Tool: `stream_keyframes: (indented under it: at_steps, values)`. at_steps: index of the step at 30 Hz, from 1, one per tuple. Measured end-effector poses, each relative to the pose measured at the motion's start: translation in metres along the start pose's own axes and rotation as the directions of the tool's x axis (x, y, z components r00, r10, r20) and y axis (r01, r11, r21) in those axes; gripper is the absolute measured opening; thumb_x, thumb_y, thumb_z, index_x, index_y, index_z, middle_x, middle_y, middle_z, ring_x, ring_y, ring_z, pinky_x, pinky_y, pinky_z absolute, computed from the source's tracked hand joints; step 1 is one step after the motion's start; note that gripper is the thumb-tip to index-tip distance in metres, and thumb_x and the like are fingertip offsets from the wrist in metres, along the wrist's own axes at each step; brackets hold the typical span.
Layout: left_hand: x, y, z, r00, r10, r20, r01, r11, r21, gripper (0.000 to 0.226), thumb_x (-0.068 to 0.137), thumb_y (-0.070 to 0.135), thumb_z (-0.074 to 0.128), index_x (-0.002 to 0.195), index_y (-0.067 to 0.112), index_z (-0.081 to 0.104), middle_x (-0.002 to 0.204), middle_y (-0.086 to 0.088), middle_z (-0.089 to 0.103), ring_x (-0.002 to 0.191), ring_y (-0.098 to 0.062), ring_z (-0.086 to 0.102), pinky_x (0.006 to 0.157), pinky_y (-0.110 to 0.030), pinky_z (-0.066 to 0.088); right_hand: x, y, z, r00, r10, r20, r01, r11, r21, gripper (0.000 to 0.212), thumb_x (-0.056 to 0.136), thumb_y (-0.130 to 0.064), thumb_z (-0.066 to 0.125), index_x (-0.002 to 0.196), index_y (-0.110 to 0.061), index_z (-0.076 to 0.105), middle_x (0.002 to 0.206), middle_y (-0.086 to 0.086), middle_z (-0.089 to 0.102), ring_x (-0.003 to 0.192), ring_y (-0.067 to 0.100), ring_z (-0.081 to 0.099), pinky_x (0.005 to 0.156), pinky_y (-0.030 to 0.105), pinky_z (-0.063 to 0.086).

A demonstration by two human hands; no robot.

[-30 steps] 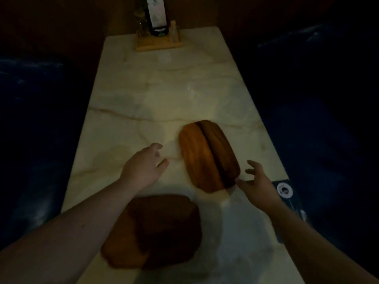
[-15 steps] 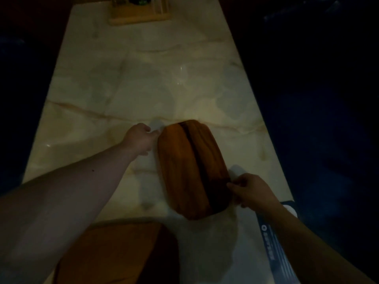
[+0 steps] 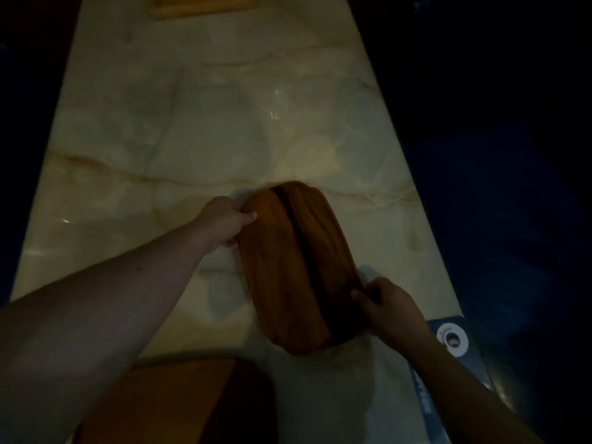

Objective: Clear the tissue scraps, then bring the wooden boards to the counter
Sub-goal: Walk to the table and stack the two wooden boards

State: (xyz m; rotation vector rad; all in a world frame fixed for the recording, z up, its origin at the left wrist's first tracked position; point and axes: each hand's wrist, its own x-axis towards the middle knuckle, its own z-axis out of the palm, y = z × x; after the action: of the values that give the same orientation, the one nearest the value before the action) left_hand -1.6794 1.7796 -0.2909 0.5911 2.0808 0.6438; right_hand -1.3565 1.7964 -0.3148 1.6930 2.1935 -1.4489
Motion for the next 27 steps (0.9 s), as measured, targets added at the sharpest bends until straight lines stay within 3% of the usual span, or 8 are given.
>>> stream_keyframes:
  at_steps: [4,11,16,18,22,27]
  values:
    - [-0.018,-0.004,-0.002,0.998,0.048,-0.029,-0.051,0.992,-0.113,0.015,0.084,0.022,0.067,0.076,0.015,0.056,0.070,-0.006,0.061,0.055,-0.019,0.057,0.044,-0.026,0.046,-0.015,-0.001,-0.004,0.994,0.044,-0.100,-0.012,0.956,0.293,0.011,0.091,-0.037,0.060,0.086,-0.029,0.055,0.082,-0.005,0.067,0.067,0.002,0.065,0.049,0.012,0.046]
    - [-0.074,-0.027,-0.015,0.993,0.037,-0.110,-0.085,0.879,-0.469,0.009,0.087,0.007,0.061,0.093,0.004,0.056,0.083,-0.016,0.059,0.059,-0.024,0.059,0.044,-0.032,0.055,-0.046,-0.007,-0.006,0.988,0.078,-0.133,0.022,0.781,0.624,0.011,0.091,-0.023,0.060,0.100,-0.018,0.064,0.091,0.008,0.073,0.084,0.021,0.071,0.069,0.038,0.057]
    - [-0.113,-0.062,-0.036,0.984,-0.024,-0.174,-0.089,0.786,-0.611,0.009,0.086,0.011,0.063,0.094,0.007,0.060,0.091,-0.013,0.063,0.073,-0.024,0.065,0.058,-0.037,0.057,-0.062,-0.031,0.006,0.987,0.104,-0.123,0.023,0.666,0.745,0.016,0.090,-0.015,0.062,0.106,-0.015,0.064,0.101,0.011,0.072,0.090,0.025,0.070,0.065,0.030,0.057]
    - [-0.130,-0.077,-0.046,0.977,-0.040,-0.207,-0.107,0.753,-0.649,0.009,0.086,0.012,0.063,0.094,0.007,0.062,0.094,-0.013,0.064,0.078,-0.024,0.066,0.063,-0.040,0.057,-0.073,-0.042,0.015,0.987,0.127,-0.098,0.008,0.572,0.821,0.021,0.090,-0.011,0.061,0.111,-0.009,0.062,0.106,0.014,0.070,0.096,0.027,0.069,0.073,0.036,0.055]
    - [-0.174,-0.106,-0.063,0.970,-0.054,-0.237,-0.149,0.638,-0.756,0.003,0.086,0.010,0.063,0.085,0.009,0.061,0.089,-0.011,0.065,0.068,-0.016,0.070,0.058,-0.037,0.058,-0.104,-0.062,0.035,0.992,0.127,-0.025,-0.025,0.378,0.925,0.033,0.090,-0.002,0.055,0.123,-0.001,0.058,0.120,0.022,0.065,0.110,0.034,0.063,0.095,0.047,0.048]
    - [-0.235,-0.164,-0.088,0.977,-0.117,-0.176,-0.080,0.568,-0.819,0.015,0.085,0.013,0.066,0.098,0.007,0.061,0.109,-0.015,0.065,0.093,-0.029,0.068,0.062,-0.038,0.058,-0.156,-0.086,0.063,1.000,-0.005,0.016,-0.013,0.382,0.924,0.039,0.093,-0.003,0.050,0.129,-0.018,0.058,0.120,0.009,0.069,0.108,0.029,0.065,0.091,0.047,0.049]
